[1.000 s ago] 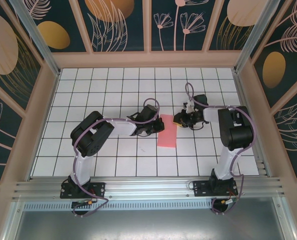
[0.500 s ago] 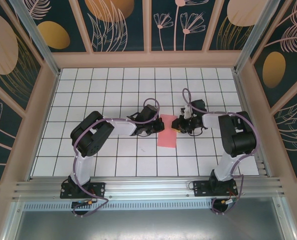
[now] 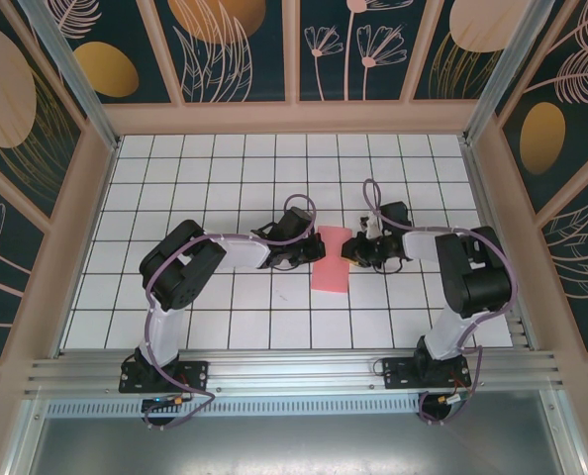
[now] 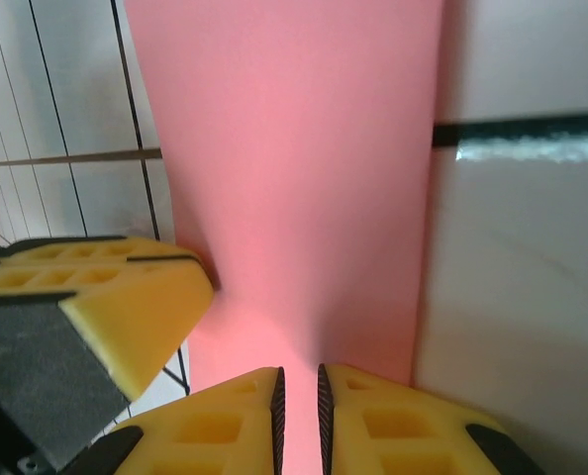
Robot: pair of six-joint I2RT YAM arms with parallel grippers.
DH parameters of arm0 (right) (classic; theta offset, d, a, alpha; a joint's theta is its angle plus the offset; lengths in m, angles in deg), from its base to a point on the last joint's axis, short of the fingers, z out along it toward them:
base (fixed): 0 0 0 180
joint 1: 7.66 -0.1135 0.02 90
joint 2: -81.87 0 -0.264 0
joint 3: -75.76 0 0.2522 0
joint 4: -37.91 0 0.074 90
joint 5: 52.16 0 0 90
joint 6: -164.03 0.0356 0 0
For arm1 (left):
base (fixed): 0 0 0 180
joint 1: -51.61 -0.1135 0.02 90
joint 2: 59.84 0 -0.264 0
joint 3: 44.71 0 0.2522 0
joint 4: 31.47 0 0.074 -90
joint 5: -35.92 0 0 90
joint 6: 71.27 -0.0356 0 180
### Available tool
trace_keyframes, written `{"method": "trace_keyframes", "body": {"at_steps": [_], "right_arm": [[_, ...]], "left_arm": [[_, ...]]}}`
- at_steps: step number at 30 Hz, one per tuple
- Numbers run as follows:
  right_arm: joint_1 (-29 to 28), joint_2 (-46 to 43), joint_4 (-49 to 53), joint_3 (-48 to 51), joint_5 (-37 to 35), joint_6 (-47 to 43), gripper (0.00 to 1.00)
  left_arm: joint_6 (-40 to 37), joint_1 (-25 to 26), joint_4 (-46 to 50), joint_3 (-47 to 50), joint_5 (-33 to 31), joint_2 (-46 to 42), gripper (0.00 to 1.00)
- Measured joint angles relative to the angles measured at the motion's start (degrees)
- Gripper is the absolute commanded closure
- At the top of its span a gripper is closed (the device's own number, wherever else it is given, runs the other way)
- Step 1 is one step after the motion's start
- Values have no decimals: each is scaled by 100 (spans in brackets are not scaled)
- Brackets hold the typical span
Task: Fold a paper plane with a square sheet of paper (pick it up from the middle)
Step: Fold the square sheet of paper in half at the center of the table.
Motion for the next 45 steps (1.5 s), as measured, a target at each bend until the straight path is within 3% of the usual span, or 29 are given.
{"method": "trace_keyframes", "body": {"at_steps": [11, 28, 45], "right_arm": [[-50, -367, -125, 560, 46, 136, 80], [-264, -885, -4, 614, -87, 177, 80], [-337, -896, -59, 804, -197, 293, 80]], "left_arm": [[0, 0, -4, 0, 2, 0, 96], [0, 0, -4, 0, 2, 0, 97], [0, 0, -13, 7, 2, 2, 97]]}}
